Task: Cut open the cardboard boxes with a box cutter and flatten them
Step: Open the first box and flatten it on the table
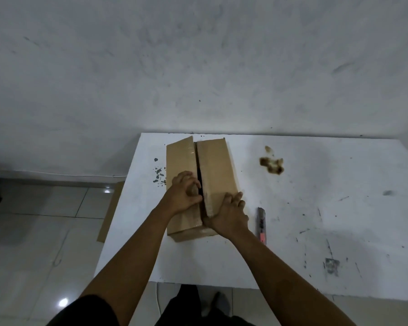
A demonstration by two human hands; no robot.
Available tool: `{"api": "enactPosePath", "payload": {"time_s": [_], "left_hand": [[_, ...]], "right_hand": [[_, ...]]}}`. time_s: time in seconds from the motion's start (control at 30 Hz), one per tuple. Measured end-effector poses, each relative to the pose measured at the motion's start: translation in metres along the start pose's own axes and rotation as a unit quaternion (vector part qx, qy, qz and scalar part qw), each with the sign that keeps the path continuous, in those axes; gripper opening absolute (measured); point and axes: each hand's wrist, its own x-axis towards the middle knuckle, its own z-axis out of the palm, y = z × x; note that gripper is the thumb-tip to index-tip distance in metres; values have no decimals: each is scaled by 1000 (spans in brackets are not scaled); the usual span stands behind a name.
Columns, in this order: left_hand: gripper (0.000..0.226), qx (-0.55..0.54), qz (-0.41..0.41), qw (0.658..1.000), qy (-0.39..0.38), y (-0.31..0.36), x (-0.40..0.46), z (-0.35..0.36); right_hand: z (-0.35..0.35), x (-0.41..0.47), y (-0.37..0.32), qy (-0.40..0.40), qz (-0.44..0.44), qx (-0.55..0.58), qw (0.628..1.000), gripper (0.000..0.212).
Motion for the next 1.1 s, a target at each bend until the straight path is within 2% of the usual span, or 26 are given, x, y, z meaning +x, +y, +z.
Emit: {"api": "enactPosePath", "payload": {"time_s": [0.07,0.2,0.3,0.37,0.43,0.53,0.6,0.7,0.77,0.83,0.93,1.03,1.1], "left_hand": [[36,-3,-3,1000,3,-3,0,0],[37,2,-5,1000,1,-2,-2,1],[37,-5,-6,1000,5,-2,-4,2],[36,-23,0,1000,20,-3,-7,-2],[33,-43,13,998,40,-4,-10,-9],[26,-91,13,993,76,-4,-18,-23],[20,-131,7,987,94,-5,-25,-35],[17,-176,-45,975,126,-7,-37,-54],[18,-141,-80,972,171,-11,-46,-65],[27,-67,-112,968,212,-22,-53,-73],[44,67,-172,963,197,-45,-59,-72],[51,205,-218,937,183,-59,-62,-61],[52,268,-199,931,145,-61,-60,-56]], "right_hand": [[-14,1,5,-13,-19,64,998,113],[-55,2,29,-60,-59,187,979,72],[-76,4,49,-102,-46,317,942,54],[-82,2,62,-78,-22,405,911,34],[-84,-2,72,-20,6,439,898,24],[-79,-2,86,54,31,420,906,25],[-75,4,95,108,29,359,927,38],[-65,7,101,193,15,168,967,60],[-55,11,104,244,-20,19,969,62],[-56,16,102,230,-57,-32,971,59],[-59,26,93,171,-7,61,983,54],[-52,34,87,134,51,83,986,66],[-42,39,85,91,67,122,986,77]]}}
